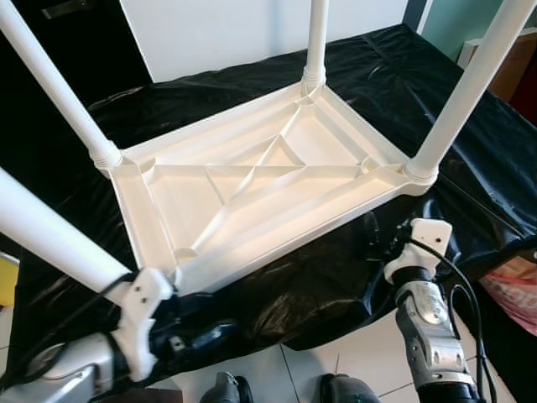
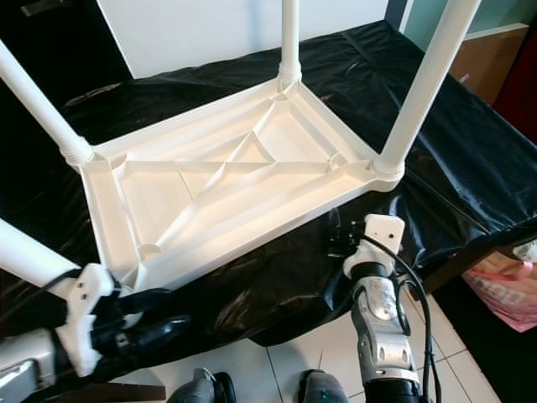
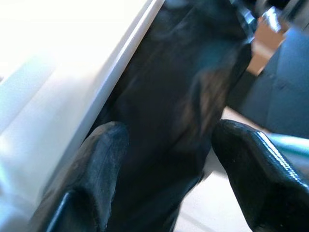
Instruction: Building children table
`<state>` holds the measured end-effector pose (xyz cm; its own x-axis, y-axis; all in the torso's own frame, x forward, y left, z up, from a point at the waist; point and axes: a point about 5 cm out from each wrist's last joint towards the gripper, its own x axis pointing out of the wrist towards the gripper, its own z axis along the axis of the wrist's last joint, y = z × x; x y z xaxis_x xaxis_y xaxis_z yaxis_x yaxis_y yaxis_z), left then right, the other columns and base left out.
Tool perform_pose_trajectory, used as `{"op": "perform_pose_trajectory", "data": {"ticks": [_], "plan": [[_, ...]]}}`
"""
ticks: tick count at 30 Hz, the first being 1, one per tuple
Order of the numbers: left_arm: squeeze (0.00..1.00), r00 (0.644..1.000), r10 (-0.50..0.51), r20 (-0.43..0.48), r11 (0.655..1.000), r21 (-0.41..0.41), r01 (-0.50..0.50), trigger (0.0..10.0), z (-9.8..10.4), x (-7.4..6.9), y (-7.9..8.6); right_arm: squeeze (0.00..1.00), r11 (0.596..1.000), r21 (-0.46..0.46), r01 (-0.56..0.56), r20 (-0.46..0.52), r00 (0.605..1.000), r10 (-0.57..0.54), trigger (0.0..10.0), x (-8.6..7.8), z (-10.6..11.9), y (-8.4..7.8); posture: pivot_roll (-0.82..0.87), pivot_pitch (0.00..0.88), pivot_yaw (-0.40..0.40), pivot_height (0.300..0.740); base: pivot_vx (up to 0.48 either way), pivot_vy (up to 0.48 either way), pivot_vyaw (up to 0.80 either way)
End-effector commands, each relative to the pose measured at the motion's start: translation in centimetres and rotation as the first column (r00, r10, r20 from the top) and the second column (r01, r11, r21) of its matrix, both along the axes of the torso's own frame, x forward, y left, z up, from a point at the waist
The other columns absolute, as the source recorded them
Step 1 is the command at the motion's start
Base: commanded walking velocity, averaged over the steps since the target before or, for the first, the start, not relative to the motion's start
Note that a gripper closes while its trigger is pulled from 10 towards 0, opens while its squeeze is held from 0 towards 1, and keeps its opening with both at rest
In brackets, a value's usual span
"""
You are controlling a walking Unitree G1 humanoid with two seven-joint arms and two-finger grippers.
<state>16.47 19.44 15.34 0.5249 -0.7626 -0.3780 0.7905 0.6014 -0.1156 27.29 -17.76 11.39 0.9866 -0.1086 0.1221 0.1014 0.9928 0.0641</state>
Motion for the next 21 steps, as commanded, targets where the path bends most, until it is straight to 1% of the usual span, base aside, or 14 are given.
{"op": "perform_pose_trajectory", "data": {"ticks": [1, 3, 4, 6, 8, 9, 10, 11, 13, 14, 16, 19, 20, 21], "plan": [[0.0, 0.999, 0.031, -0.014, 0.999, 0.019, -0.031, 10.0, 0.3, -0.1, 1.9, 0.0, 1.0, 0.018, 0.003, -0.009, 1.0, -0.003, 10.0, 0.1, -0.4, 0.2, 0.01, 0.134, 0.053, 0.74, 0.0, 0.0, 0.0], [0.0, 0.999, 0.031, -0.014, 0.999, 0.019, -0.031, 10.0, 0.3, -0.1, 1.9, 0.0, 1.0, 0.018, 0.003, -0.009, 1.0, -0.003, 10.0, 0.1, -0.4, 0.2, 0.01, 0.134, 0.053, 0.74, 0.0, 0.0, 0.0], [0.0, 0.998, 0.053, -0.02, 0.998, 0.045, -0.052, 10.0, 0.8, -0.1, 3.4, 0.0, 1.0, 0.021, 0.009, -0.01, 1.0, -0.009, 10.0, 0.3, -0.5, 0.2, 0.02, 0.128, 0.065, 0.74, 0.0, 0.0, 0.0], [0.0, 0.998, 0.053, -0.02, 0.998, 0.045, -0.052, 10.0, 0.8, -0.1, 3.4, 0.0, 1.0, 0.021, 0.009, -0.01, 1.0, -0.009, 10.0, 0.3, -0.5, 0.2, 0.02, 0.128, 0.065, 0.74, 0.0, 0.0, 0.0], [0.0, 0.996, 0.089, -0.022, 0.993, 0.082, -0.087, 10.0, 1.7, -0.1, 5.7, 0.0, 1.0, 0.023, 0.022, -0.014, 1.0, -0.021, 10.0, 0.6, -0.5, -0.2, 0.02, 0.125, 0.073, 0.74, 0.0, 0.0, 0.0], [0.0, 0.996, 0.089, -0.022, 0.993, 0.082, -0.087, 10.0, 1.7, -0.1, 5.7, 0.0, 1.0, 0.023, 0.022, -0.014, 1.0, -0.021, 10.0, 0.6, -0.5, -0.2, 0.02, 0.125, 0.073, 0.74, 0.0, 0.0, 0.0], [0.0, 0.995, 0.098, -0.024, 0.991, 0.091, -0.096, 10.0, 1.9, -0.1, 6.2, 0.0, 0.999, 0.023, 0.024, -0.015, 1.0, -0.024, 10.0, 0.8, -0.5, -0.3, 0.02, 0.125, 0.073, 0.74, 0.0, 0.0, 0.0], [0.0, 0.992, 0.12, -0.029, 0.987, 0.115, -0.116, 10.0, 2.1, -0.2, 7.0, 0.0, 0.999, 0.017, 0.034, -0.012, 0.999, -0.034, 10.0, 1.2, -0.4, -0.8, 0.03, 0.12, 0.08, 0.74, 0.0, 0.0, 0.0], [0.0, 0.99, 0.134, -0.033, 0.983, 0.13, -0.129, 10.0, 2.2, -0.2, 7.5, 0.0, 0.999, 0.013, 0.041, -0.009, 0.999, -0.041, 10.0, 1.4, -0.3, -1.1, 0.03, 0.12, 0.081, 0.74, 0.0, 0.0, 0.0], [0.0, 0.985, 0.165, -0.044, 0.974, 0.166, -0.155, 10.0, 2.2, -0.4, 8.6, 0.0, 0.999, -0.004, 0.047, -0.001, 0.999, -0.047, 10.0, 1.9, 0.0, -1.8, 0.04, 0.118, 0.082, 0.74, 0.0, 0.0, 0.0], [0.0, 0.984, 0.174, -0.044, 0.971, 0.177, -0.164, 10.0, 2.2, -0.5, 8.8, 0.0, 0.999, -0.01, 0.047, 0.002, 0.999, -0.047, 10.0, 2.1, 0.1, -1.9, 0.04, 0.118, 0.082, 0.74, 0.0, 0.0, 0.0], [0.0, 0.974, 0.22, -0.05, 0.958, 0.2, -0.206, 10.0, 2.2, -0.6, 10.1, 0.0, 0.998, -0.021, 0.054, 0.01, 0.999, -0.053, 10.0, 2.6, 0.5, -2.6, 0.05, 0.115, 0.084, 0.74, 0.0, 0.0, 0.0], [0.0, 0.974, 0.22, -0.05, 0.958, 0.2, -0.206, 10.0, 2.2, -0.6, 10.1, 0.0, 0.998, -0.021, 0.054, 0.01, 0.999, -0.053, 10.0, 2.6, 0.5, -2.6, 0.05, 0.115, 0.084, 0.74, 0.0, 0.0, 0.0], [0.0, 0.962, 0.268, -0.055, 0.94, 0.232, -0.249, 10.0, 2.1, -0.7, 11.5, 0.0, 0.998, -0.026, 0.061, 0.012, 0.998, -0.061, 10.0, 3.0, 0.7, -3.0, 0.06, 0.114, 0.084, 0.74, 0.0, 0.0, 0.0]]}}
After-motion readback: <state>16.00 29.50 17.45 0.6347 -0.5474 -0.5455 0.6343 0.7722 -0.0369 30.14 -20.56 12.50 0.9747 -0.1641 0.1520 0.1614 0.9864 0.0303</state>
